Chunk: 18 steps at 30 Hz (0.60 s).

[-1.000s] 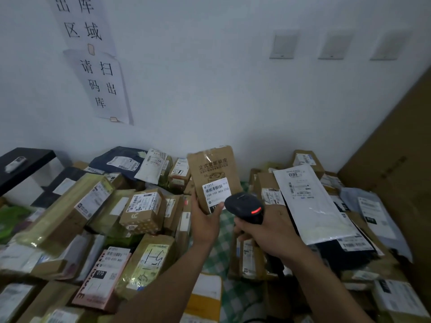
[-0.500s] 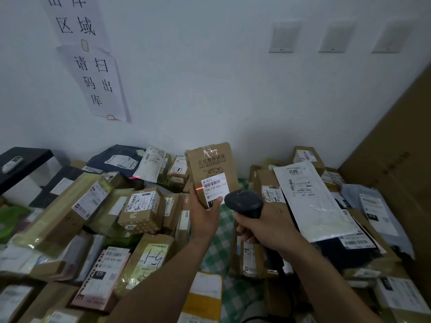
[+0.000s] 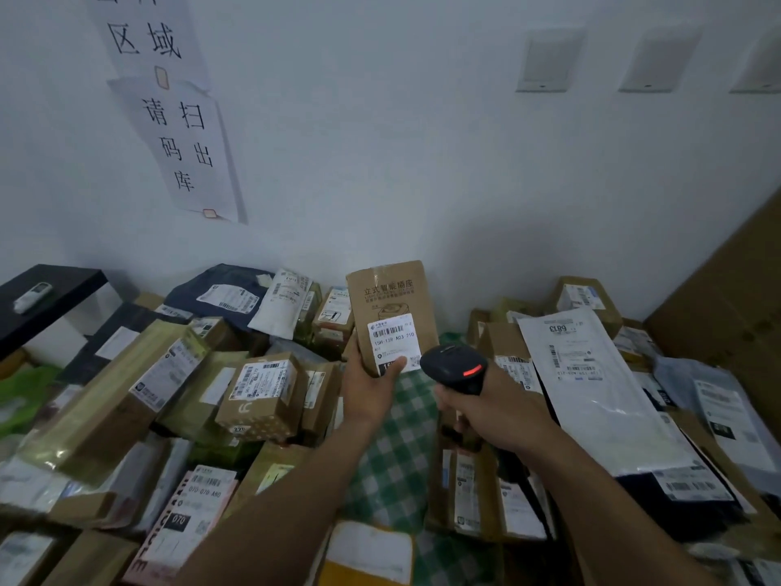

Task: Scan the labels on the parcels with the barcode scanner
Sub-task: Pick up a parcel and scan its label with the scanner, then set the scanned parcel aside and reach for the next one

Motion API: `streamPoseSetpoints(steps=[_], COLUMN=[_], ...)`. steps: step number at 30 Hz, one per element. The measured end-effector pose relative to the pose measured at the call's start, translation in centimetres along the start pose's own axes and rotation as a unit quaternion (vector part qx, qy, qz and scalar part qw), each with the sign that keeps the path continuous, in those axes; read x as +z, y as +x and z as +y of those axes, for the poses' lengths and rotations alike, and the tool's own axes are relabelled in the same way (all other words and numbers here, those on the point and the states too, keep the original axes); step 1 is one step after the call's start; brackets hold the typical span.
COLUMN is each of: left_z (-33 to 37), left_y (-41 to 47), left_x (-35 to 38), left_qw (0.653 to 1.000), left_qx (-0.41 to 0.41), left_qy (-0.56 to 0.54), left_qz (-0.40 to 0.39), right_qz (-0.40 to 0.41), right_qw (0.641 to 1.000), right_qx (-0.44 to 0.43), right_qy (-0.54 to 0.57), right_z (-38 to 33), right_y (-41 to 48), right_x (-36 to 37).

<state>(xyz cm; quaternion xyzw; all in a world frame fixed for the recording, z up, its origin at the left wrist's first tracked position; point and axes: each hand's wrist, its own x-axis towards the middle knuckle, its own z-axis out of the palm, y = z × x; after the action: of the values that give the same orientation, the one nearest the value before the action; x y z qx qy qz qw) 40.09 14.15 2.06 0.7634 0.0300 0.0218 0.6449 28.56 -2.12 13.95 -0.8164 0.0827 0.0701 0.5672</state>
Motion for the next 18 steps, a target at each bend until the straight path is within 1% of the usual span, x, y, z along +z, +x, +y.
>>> streamPoseSetpoints(steps=[3, 7, 11, 15, 18], left_z=[1.6, 3.1, 2.5, 0.7, -0.5], left_y=[5.2, 11.8, 16.6, 20.3, 22.3], left_x=[-1.5, -3.3, -4.9, -5.7, -6.0], left_qw=[0.999, 0.994, 0.983, 0.976, 0.979], left_qx=[-0.032, -0.065, -0.119, -0.163, -0.163], left_qy=[0.035, 0.083, 0.132, 0.137, 0.118], left_qz=[-0.013, -0.005, -0.042, -0.036, 0.000], right_qz=[-0.012, -0.007, -0.008, -0.021, -0.031], right_qw=[1.000, 1.000, 1.000, 0.999, 0.999], right_qx=[0.005, 0.001, 0.008, 0.021, 0.021], right_qy=[-0.013, -0.005, -0.012, -0.026, -0.018], right_z=[-0.9, -1.7, -1.4, -0.7, 0.1], right_y=[3.9, 8.9, 13.2, 17.2, 18.8], right_x=[-0.2, 0.4, 1.9, 3.9, 4.7])
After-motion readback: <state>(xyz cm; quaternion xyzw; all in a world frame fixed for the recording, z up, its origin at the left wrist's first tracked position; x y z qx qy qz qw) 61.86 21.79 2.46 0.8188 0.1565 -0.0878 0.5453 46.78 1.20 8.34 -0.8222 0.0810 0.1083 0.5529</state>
